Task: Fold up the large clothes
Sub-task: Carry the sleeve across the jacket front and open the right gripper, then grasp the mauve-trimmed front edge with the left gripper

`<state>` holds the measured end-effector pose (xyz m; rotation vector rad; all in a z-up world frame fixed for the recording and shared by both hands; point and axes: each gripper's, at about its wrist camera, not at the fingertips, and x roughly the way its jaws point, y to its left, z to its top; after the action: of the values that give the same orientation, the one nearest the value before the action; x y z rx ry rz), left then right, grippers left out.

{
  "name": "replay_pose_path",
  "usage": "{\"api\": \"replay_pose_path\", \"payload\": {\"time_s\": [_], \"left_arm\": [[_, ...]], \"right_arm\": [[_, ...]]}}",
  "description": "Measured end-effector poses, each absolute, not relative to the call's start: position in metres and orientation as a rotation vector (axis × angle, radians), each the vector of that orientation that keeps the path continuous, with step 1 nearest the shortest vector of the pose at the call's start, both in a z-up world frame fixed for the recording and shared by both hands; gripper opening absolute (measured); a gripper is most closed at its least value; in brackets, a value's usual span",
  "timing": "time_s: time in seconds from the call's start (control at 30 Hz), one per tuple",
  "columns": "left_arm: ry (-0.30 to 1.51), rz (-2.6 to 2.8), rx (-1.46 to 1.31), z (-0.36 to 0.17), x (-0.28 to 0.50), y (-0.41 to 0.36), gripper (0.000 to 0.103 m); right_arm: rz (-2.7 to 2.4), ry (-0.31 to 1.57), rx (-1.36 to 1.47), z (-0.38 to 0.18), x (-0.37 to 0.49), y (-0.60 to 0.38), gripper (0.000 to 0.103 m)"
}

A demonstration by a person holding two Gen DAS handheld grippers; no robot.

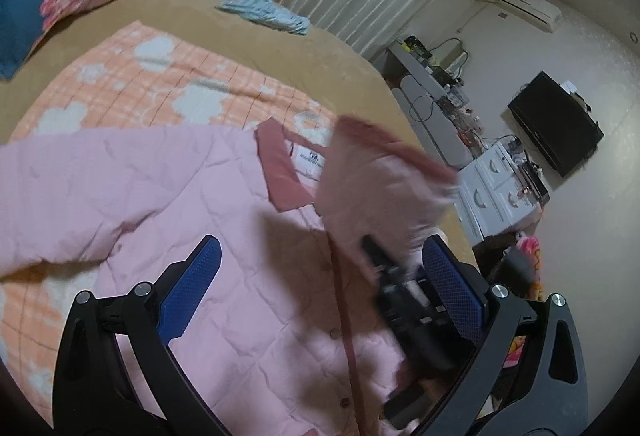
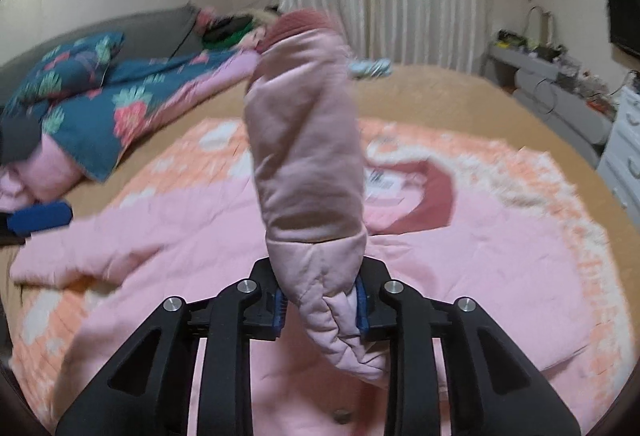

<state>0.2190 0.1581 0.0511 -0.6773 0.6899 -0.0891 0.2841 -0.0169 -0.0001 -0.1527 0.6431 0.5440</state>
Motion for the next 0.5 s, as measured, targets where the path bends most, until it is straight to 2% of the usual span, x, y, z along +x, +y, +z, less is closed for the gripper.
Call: {"api": "replay_pose_path", "payload": {"time_s": [0.1, 0.23, 0.33, 0.43, 0.5], "left_arm": [[0.716, -0.084, -0.723, 0.036, 0.221, 0.164, 0.095], [0.736, -0.088, -0.793, 0.016, 0.222, 0.167, 0.095], [0.755, -0.09, -0.825, 0.005, 0.222, 0.167, 0.095], [0.763, -0.081, -0.835, -0.001, 0.221, 0.168, 0.095], [0.762, -0.073, -0.846, -0.003, 0.22, 0.17, 0.095]], "right_arm": [[0.579, 0.71, -0.167, -0.025, 0.283, 0.0, 0.033], [0.64, 0.76, -0.186, -0.047, 0.276, 0.018, 0.05], [0.659, 0.779, -0.191, -0.051, 0.272, 0.022, 0.058], [0.712, 0.778, -0.167, -0.045, 0.265, 0.017, 0.084], [0.732, 0.774, -0.152, -0.04, 0.262, 0.013, 0.089]]}}
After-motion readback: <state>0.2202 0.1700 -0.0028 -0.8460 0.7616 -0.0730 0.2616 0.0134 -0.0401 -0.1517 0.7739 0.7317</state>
